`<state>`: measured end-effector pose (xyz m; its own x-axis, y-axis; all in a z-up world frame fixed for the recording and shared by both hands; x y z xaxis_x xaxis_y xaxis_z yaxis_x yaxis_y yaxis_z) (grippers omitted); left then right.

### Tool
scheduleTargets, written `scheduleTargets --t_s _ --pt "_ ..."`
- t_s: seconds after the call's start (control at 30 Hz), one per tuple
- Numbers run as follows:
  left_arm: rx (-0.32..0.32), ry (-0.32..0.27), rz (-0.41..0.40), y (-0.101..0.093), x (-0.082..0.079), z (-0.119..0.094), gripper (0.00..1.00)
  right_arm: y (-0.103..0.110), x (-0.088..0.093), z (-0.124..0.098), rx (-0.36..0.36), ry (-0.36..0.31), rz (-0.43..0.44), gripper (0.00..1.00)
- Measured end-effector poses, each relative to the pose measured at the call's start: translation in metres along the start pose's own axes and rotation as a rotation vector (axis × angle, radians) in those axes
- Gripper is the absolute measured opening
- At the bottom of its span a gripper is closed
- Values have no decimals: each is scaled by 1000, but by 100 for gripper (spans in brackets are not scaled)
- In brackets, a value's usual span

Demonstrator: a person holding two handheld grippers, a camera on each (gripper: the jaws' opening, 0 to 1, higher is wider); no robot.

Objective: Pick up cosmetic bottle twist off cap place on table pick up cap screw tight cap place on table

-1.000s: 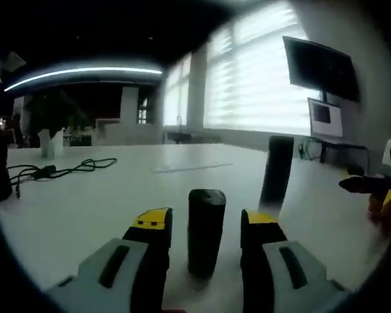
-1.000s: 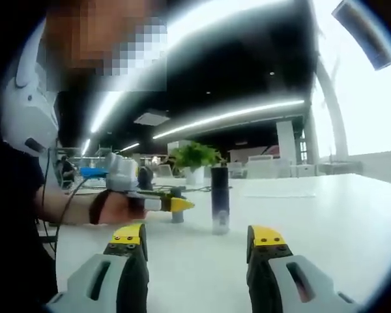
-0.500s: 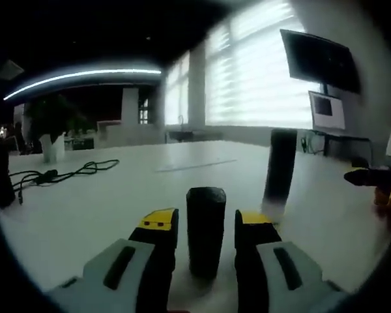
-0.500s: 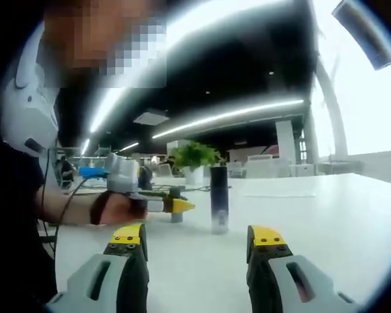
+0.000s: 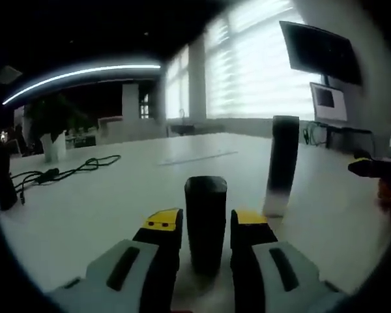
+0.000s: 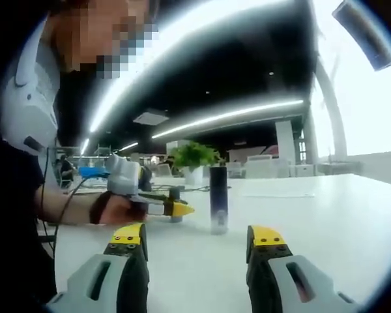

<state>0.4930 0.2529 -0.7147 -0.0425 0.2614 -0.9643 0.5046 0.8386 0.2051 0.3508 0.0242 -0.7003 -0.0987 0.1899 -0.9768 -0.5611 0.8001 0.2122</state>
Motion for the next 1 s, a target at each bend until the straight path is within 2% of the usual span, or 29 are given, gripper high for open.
scheduleTargets --t_s 0.63,0.9,1.0 --pt "-14 20 14 -1 3 1 11 -1 0 0 2 0 -3 54" --pt "-4 17 -8 -2 3 0 11 0 0 -1 2 0 -5 54" --pt "4 20 -47 -2 3 -1 11 0 0 0 2 1 -6 54"
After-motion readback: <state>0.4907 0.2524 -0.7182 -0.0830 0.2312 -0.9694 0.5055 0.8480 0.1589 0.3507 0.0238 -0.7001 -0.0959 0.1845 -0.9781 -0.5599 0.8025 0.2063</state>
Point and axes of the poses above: the point that each gripper's makers call its tool centre point, and the gripper's own axes: z roughly forward along the fingers, y roughly to its left, x roughly out of its underside, the point moved 7 cm from there along -z, roughly backward along the fingers, and after that the axes turned 10 degrees about z, right-handed, at the moved point
